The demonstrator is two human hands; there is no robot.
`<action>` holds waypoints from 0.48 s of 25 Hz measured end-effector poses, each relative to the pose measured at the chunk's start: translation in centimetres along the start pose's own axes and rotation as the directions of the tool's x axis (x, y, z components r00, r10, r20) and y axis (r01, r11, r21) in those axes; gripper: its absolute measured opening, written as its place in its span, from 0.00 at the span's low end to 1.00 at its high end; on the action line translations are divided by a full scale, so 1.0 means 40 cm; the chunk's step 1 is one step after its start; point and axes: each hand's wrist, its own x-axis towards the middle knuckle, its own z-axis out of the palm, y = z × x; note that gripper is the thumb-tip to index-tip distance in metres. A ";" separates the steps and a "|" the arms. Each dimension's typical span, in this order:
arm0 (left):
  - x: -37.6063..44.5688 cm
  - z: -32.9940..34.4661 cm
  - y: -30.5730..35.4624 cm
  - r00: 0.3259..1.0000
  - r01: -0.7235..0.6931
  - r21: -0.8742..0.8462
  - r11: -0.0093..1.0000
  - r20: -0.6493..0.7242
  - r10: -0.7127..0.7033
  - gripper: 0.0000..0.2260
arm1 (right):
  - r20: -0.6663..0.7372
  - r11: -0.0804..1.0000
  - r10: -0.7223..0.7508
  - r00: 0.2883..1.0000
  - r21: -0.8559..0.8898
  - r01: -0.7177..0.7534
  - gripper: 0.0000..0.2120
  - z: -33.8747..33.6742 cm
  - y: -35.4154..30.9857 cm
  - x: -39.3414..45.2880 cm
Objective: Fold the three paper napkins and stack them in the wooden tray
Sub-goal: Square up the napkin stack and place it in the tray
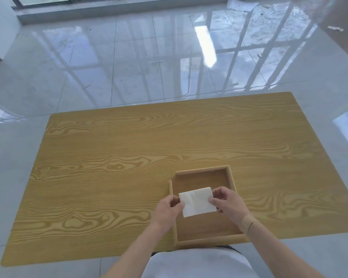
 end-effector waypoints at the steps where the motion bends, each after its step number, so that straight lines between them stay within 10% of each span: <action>1: 0.004 0.011 0.001 1.000 0.010 0.023 1.000 -0.009 -0.010 0.03 | -0.006 1.000 0.005 1.000 -0.026 -0.005 0.03 -0.007 0.009 0.005; 12: 0.044 0.095 0.023 0.996 0.061 0.309 0.949 -0.084 -0.037 0.03 | -0.033 0.937 0.017 0.999 -0.348 -0.028 0.04 -0.010 0.069 0.044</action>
